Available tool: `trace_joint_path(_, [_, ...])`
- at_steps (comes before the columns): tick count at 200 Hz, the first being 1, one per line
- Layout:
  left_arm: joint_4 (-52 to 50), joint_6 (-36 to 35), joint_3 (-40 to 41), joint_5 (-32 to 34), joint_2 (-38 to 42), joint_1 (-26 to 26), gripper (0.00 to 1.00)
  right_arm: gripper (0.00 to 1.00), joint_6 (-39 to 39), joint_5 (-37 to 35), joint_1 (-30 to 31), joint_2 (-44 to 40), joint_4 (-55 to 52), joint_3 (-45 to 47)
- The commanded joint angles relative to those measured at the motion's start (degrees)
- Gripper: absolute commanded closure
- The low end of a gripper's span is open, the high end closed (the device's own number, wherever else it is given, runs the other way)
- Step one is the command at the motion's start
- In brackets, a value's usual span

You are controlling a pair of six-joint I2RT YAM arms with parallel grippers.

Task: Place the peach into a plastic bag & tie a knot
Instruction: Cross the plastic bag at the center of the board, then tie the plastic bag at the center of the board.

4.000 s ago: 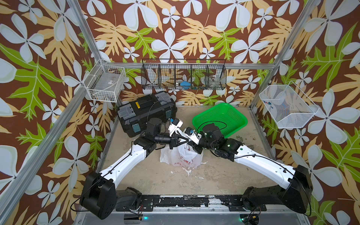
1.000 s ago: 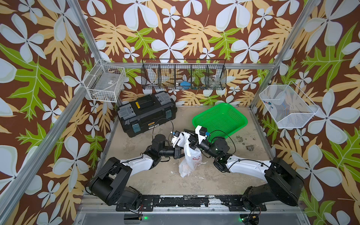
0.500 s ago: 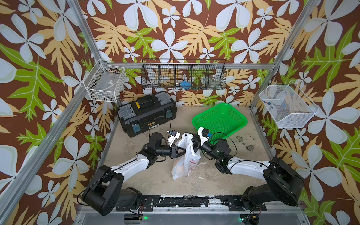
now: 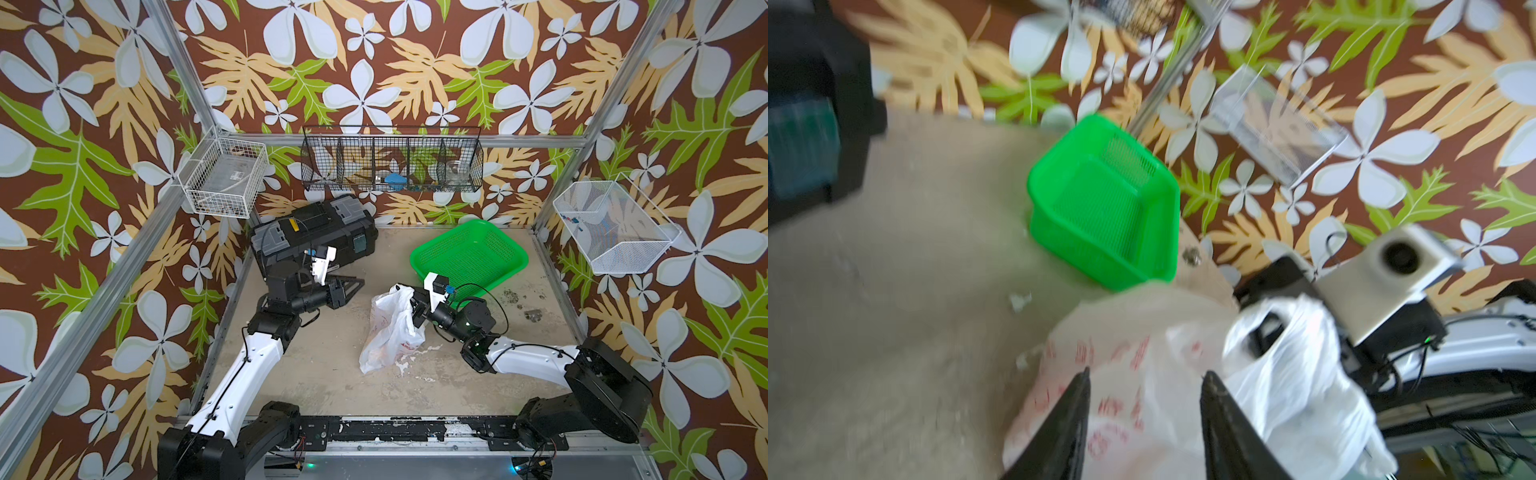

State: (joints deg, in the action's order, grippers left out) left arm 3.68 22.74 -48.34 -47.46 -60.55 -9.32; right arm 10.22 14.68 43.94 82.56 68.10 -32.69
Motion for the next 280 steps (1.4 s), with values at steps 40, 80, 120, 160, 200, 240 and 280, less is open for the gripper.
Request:
trace_joint_path(40, [18.9,10.0,1.4,-13.2,-3.7,-5.3,0.74,0.95,1.6,3.2,-0.2,-0.7,0.3,-0.9])
trace_joint_path(80, [19.2,5.6,5.1,-11.1,-5.5,-7.3,0.74,0.94,3.2,7.0,-0.7,-0.7,-1.6,-1.9])
trace_joint_path(120, [20.1,4.1,4.4,-10.5,-8.3,-9.2,0.78,0.94,3.8,8.5,-0.7,0.2,-2.0,-2.9])
trace_joint_path(160, [21.1,3.8,5.9,-11.3,-8.3,-11.0,0.79,0.95,6.4,10.1,-1.5,1.0,-0.7,-3.6])
trace_joint_path(200, [20.1,1.8,7.6,-11.0,-8.8,-11.2,0.8,0.95,8.7,13.6,-2.3,0.6,-0.9,-4.9])
trace_joint_path(240, [19.8,1.9,4.8,-10.8,-9.6,-11.2,0.83,0.95,9.3,15.6,-2.3,2.0,-1.7,-5.6])
trace_joint_path(280, [19.4,1.8,4.7,-10.7,-8.8,-11.2,0.85,0.94,10.0,15.3,-2.3,2.3,-1.8,-5.5])
